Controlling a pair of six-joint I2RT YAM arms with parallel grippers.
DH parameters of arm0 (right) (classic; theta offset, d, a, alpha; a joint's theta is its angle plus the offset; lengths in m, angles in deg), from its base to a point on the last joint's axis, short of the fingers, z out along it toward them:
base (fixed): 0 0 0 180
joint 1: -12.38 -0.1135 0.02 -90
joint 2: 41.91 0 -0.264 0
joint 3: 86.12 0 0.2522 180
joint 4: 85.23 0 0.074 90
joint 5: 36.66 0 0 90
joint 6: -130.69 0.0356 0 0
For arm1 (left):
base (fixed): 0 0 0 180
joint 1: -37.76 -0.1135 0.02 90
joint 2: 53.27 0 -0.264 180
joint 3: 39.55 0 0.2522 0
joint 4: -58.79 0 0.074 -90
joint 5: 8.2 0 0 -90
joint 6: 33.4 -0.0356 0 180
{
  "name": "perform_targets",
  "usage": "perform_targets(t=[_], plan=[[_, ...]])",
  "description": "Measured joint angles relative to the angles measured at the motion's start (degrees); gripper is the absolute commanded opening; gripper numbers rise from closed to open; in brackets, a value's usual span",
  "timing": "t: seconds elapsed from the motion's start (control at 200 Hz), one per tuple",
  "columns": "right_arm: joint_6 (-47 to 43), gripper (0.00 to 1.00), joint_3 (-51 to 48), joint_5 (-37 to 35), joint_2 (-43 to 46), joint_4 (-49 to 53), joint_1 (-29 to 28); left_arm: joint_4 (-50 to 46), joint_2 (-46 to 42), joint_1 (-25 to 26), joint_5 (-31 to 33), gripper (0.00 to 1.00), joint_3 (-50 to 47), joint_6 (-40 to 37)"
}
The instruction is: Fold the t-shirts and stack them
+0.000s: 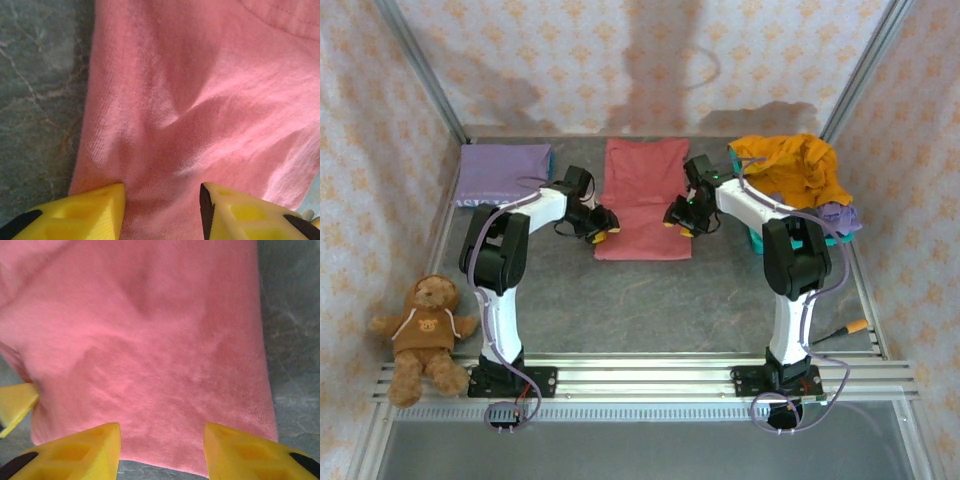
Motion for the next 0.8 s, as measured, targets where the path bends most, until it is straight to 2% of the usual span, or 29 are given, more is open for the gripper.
perform_targets(t=[0.41,0.611,0.801], plan=[[1.5,0.47,-11.9,1.9,2.6,-4.5,-1.1,4.8,-6.7,1.6,2.9,0.47,-10.0,0.4],[1.5,0.46,-22.4,3.0,10.2,-5.7,-3.3,3.4,-13.2,5.3,5.7,0.48,-17.4,1.3],[5.1,0.47,-35.8,3.8,22.1,-5.0,-8.4,2.4,-23.7,9.0,7.3,0.49,-28.6,5.0]])
